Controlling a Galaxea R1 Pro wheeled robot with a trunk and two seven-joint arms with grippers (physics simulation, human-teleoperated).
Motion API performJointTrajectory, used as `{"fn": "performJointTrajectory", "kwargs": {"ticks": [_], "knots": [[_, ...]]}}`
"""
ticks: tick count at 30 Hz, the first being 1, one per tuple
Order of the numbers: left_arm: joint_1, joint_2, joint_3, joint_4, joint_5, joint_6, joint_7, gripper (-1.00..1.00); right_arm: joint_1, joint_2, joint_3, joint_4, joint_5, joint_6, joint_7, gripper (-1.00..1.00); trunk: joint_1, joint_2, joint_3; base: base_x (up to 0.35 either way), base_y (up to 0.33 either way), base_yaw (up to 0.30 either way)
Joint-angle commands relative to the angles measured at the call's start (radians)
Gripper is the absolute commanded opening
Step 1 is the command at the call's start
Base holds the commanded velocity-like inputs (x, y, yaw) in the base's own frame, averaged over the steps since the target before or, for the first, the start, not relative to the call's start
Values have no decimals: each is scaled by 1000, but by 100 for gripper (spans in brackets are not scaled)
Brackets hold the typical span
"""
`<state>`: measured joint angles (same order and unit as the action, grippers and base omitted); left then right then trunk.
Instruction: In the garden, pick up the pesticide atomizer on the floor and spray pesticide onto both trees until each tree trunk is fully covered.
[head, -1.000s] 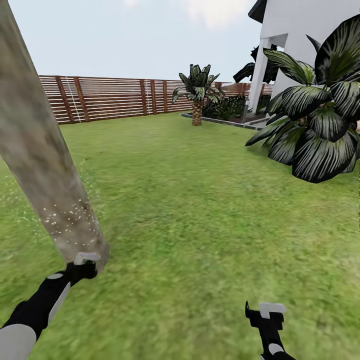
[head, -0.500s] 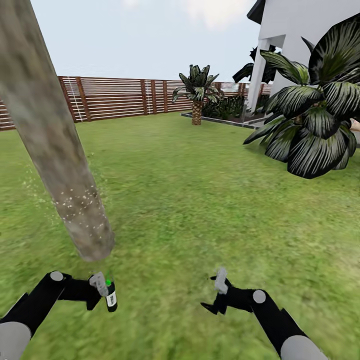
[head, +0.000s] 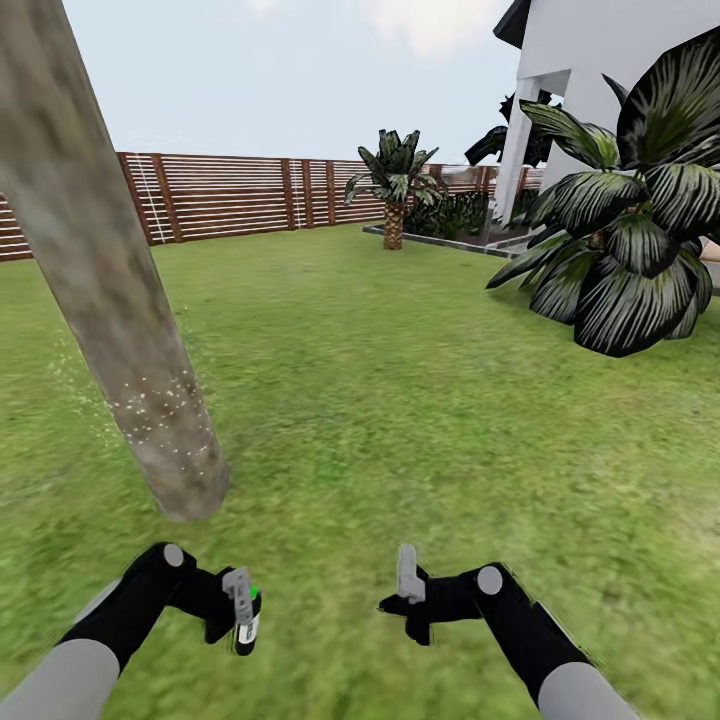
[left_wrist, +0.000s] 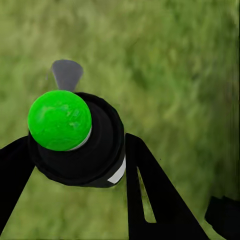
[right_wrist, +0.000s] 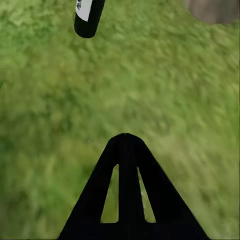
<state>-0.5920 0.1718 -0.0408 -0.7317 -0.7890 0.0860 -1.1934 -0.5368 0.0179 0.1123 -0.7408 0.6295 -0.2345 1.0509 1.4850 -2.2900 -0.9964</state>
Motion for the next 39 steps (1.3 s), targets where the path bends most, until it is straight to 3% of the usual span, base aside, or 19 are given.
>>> {"fn": "performJointTrajectory", "kwargs": {"ticks": [1,3,5,8,11,14,16,22,28,34,39], "knots": [[0,-12,-1,0,-2,0,0,-100,0,14,1,0,1,0,0,-100,0,0,0,0,0,0],[-1,-42,-3,0,-6,1,-1,-100,0,37,1,-2,2,1,0,-100,0,0,0,0,0,0],[-2,-54,-16,0,-7,2,0,-100,0,48,1,-3,2,1,0,-100,0,0,0,0,0,0],[-2,-65,-54,0,-7,2,2,-100,0,53,1,-3,2,0,0,-100,0,0,0,0,0,0],[-2,-80,-70,4,-7,-1,0,-100,0,55,1,-10,4,0,-1,-100,0,0,0,0,0,0],[-2,-90,-153,7,-3,-1,-1,-100,0,56,1,-14,4,1,-2,-100,0,0,0,0,0,0],[-2,-103,-185,8,0,-1,0,-100,0,57,1,-15,4,1,-3,-100,0,0,0,0,0,0],[-2,-162,-195,9,-5,0,5,-100,0,57,1,-15,4,1,-3,-100,0,0,0,0,0,0],[-2,-187,-195,2,-4,1,9,-100,0,59,1,-24,3,1,-3,-100,0,0,0,0,0,0],[-2,-230,-195,2,-7,1,12,-100,0,66,1,-38,2,1,-3,-100,0,0,0,0,0,0],[-3,-238,-195,0,3,3,40,-100,0,67,1,-38,1,1,-3,-100,0,0,0,0,0,0]]}}
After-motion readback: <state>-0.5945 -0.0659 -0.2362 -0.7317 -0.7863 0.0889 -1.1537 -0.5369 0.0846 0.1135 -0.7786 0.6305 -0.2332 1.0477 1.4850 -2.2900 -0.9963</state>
